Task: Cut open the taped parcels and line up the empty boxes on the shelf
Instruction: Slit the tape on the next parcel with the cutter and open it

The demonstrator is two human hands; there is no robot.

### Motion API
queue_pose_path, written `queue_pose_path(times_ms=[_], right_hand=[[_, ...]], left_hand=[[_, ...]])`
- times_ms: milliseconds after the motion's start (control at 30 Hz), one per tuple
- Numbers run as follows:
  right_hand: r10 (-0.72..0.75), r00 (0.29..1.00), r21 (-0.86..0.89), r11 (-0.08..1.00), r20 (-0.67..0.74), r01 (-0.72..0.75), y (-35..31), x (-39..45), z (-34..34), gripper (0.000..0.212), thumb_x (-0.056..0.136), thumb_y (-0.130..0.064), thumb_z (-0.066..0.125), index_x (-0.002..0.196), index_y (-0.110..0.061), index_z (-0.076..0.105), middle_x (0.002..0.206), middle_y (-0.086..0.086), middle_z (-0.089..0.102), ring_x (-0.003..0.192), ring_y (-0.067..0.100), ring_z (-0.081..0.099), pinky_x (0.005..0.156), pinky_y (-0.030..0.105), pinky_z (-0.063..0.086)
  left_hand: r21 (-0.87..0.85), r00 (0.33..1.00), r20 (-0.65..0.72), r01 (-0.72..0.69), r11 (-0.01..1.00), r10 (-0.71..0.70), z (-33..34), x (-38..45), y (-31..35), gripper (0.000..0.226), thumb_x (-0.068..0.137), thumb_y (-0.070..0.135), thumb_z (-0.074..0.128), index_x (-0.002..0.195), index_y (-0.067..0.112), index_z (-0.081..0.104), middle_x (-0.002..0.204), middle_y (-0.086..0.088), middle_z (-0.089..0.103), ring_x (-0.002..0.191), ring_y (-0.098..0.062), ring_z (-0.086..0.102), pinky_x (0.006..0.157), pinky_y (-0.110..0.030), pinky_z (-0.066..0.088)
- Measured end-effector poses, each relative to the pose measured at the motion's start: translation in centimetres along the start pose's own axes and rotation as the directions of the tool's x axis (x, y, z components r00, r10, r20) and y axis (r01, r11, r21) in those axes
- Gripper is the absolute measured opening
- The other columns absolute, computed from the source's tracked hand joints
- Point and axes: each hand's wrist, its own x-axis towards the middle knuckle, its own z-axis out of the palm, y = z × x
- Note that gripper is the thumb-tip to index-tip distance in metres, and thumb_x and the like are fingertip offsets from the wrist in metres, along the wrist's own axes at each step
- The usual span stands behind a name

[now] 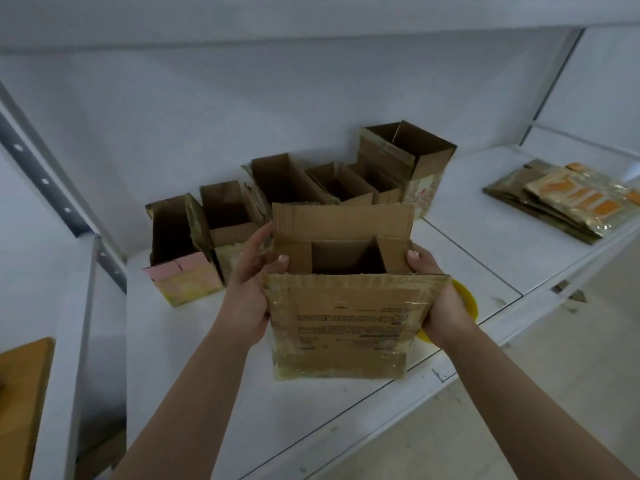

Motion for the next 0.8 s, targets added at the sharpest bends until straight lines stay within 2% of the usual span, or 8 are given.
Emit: queue_pose_path(times_ms=[100,267,400,467,600,667,733,800], right_hand=[[-0.055,0.998,0.036,0.998,-0.01,0.055,0.07,0.06,0.19,0.035,0.1,-0.025,0.05,0.135,-0.03,0.051,0.112,0.004,0.068,0.085,0.018,0.073,0.069,0.034,0.058],[-0.165,0.986,0.009,0.986,-0.003,0.165,0.16,0.41,-0.11,0.043,0.1,-0.013,0.049,0.136,-0.035,0.051,0.123,0.006,0.065,0.1,0.026,0.07,0.075,0.037,0.059],[-0.245,0.969,0.018,0.969,0.019,0.245,0.15,0.62,0.11,0.025,0.1,-0.004,0.043,0.112,-0.021,0.058,0.094,0.004,0.068,0.068,0.018,0.066,0.058,0.028,0.057],[-0.27,0.963,0.01,0.963,0.012,0.27,0.44,0.59,0.28,0.026,0.101,-0.006,0.04,0.105,-0.022,0.06,0.084,0.001,0.068,0.063,0.016,0.063,0.056,0.026,0.054],[-0.263,0.965,0.086,0.962,0.023,0.26,0.77,0.61,0.34,0.033,0.102,-0.012,0.028,0.105,-0.021,0.06,0.084,0.0,0.071,0.071,0.016,0.067,0.061,0.026,0.056],[-0.247,0.969,0.117,0.962,-0.007,0.246,0.8,0.72,0.45,0.031,0.102,-0.018,0.03,0.103,-0.02,0.06,0.082,-0.001,0.071,0.072,0.015,0.067,0.061,0.025,0.056],[-0.262,0.964,0.06,0.962,-0.042,0.265,0.69,0.79,0.54,0.025,0.103,-0.022,0.037,0.102,-0.021,0.062,0.083,-0.004,0.071,0.073,0.014,0.068,0.061,0.026,0.057],[-0.262,0.963,0.033,0.964,-0.058,0.264,0.74,0.95,0.43,0.025,0.102,-0.015,0.04,0.099,-0.023,0.063,0.082,-0.006,0.071,0.07,0.014,0.067,0.058,0.026,0.056]], left_hand=[[0.01,1.0,0.009,-0.007,1.0,0.007,-0.06,0.32,0.03,0.05,0.097,0.001,0.049,0.134,0.034,0.053,0.114,0.0,0.068,0.094,-0.021,0.068,0.079,-0.043,0.058],[-0.008,0.998,0.058,-0.024,1.0,0.024,-0.16,0.42,0.0,0.042,0.097,-0.003,0.046,0.123,0.028,0.055,0.098,0.006,0.073,0.08,-0.016,0.069,0.064,-0.033,0.06],[-0.03,0.997,0.058,-0.045,0.999,0.046,0.0,0.07,0.16,0.024,0.098,-0.001,0.047,0.112,0.017,0.054,0.098,0.0,0.07,0.079,-0.016,0.069,0.062,-0.03,0.059],[-0.038,0.997,0.054,-0.048,0.998,0.05,0.07,-0.03,0.13,0.019,0.099,0.001,0.046,0.107,0.016,0.056,0.098,0.0,0.07,0.079,-0.017,0.068,0.061,-0.03,0.059],[-0.041,0.999,0.027,-0.046,0.998,0.048,0.29,-0.13,0.11,0.026,0.1,0.003,0.041,0.1,0.02,0.061,0.091,0.0,0.071,0.077,-0.017,0.068,0.064,-0.032,0.058],[-0.043,1.0,0.018,-0.022,0.999,0.022,0.48,-0.23,0.28,0.026,0.101,0.007,0.039,0.102,0.02,0.062,0.09,0.0,0.072,0.078,-0.018,0.069,0.065,-0.033,0.058],[-0.01,1.0,0.005,0.003,1.0,-0.003,0.5,-0.29,0.4,0.025,0.102,0.017,0.038,0.104,0.022,0.063,0.092,-0.001,0.072,0.082,-0.02,0.069,0.069,-0.035,0.058],[0.054,1.0,0.02,-0.003,0.999,0.001,0.06,-0.33,0.52,0.029,0.101,0.038,0.039,0.107,0.024,0.064,0.1,-0.001,0.072,0.095,-0.025,0.068,0.084,-0.043,0.054]])
